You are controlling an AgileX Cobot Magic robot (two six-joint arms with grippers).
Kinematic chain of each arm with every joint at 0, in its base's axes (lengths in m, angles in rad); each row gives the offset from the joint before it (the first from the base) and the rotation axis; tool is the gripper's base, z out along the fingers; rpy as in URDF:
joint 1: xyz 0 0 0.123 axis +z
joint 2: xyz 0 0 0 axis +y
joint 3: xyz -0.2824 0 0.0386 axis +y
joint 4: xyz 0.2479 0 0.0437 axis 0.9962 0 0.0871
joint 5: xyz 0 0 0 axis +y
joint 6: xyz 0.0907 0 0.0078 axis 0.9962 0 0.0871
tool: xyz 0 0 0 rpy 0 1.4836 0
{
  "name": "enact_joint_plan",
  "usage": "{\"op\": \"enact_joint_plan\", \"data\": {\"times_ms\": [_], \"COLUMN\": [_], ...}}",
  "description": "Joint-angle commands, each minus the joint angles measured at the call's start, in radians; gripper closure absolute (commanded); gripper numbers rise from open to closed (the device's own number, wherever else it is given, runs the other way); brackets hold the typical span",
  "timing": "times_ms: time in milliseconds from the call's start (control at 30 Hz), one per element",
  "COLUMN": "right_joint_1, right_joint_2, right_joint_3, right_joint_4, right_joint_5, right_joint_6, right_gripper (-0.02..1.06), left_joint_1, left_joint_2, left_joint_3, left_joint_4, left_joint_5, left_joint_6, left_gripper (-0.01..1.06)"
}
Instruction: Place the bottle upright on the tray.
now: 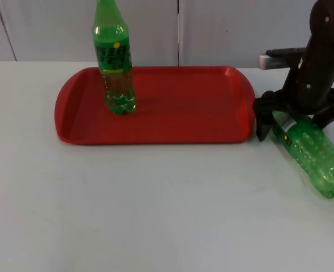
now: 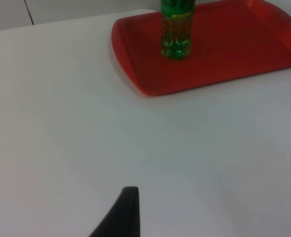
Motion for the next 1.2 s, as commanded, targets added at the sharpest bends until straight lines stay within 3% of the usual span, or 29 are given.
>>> {"op": "enact_joint_plan", "data": {"times_ms": [0,33,67,167,233,267,333,1167], "right_joint_1": [0.0,0.0,0.0,0.0,0.0,0.0,0.0,0.043], "right_joint_2": [0.006,0.006,0.006,0.004,0.0,0.0,-0.013,-0.454], "right_joint_3": [-0.004,-0.004,-0.004,-0.004,-0.004,-0.004,-0.004,-0.004], "right_joint_4": [0.003,0.003,0.003,0.003,-0.001,-0.001,-0.003,0.001], "right_joint_5": [0.013,0.015,0.015,0.029,0.033,0.033,0.033,-0.045], "right_joint_6": [0.006,0.006,0.006,0.018,0.018,0.018,0.014,-0.012], "right_gripper": [0.13,0.19,0.19,0.5,0.77,0.77,1.03,1.05], "left_joint_1": [0.002,0.002,0.002,0.002,0.002,0.002,0.002,0.002], "left_joint_2": [-0.004,-0.004,-0.004,-0.004,-0.004,-0.004,-0.004,-0.004], "left_joint_3": [0.003,0.003,0.003,0.003,0.003,0.003,0.003,0.003], "left_joint_4": [0.006,0.006,0.006,0.006,0.006,0.006,0.006,0.006], "left_joint_5": [-0.001,-0.001,-0.001,-0.001,-0.001,-0.001,-0.001,-0.001], "left_joint_6": [-0.001,-0.001,-0.001,-0.001,-0.001,-0.001,-0.001,-0.001], "left_gripper": [0.0,0.0,0.0,0.0,0.0,0.0,0.0,0.0]}}
